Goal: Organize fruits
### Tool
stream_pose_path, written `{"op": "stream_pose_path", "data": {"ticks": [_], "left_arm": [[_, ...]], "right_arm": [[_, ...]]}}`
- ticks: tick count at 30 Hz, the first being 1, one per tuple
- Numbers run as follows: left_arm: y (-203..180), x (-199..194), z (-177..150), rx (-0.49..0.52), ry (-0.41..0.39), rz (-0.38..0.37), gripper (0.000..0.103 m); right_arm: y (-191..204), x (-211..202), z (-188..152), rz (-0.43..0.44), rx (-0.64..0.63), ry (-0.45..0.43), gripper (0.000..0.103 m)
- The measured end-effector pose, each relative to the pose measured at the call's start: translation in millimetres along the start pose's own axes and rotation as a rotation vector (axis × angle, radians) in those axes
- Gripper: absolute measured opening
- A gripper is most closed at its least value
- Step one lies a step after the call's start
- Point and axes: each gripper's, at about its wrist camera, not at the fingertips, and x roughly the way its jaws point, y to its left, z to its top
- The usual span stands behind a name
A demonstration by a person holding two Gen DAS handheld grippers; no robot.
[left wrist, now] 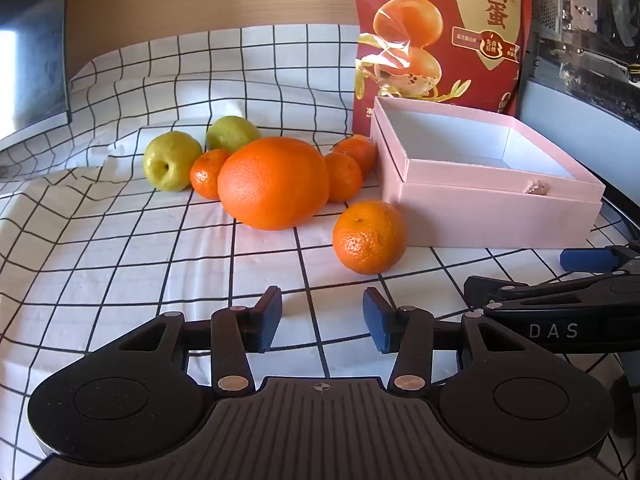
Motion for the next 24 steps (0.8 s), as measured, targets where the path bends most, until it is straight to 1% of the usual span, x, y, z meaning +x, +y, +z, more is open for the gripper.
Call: {"op": "stream_pose_path", "data": {"ticks": [24], "left_arm": [[0.1, 0.1, 0.0, 0.002, 0.0, 0.001, 0.05]], "right_arm": [[-1.0, -0.2, -0.3, 0.004, 0.0, -0.001, 0.103]]}}
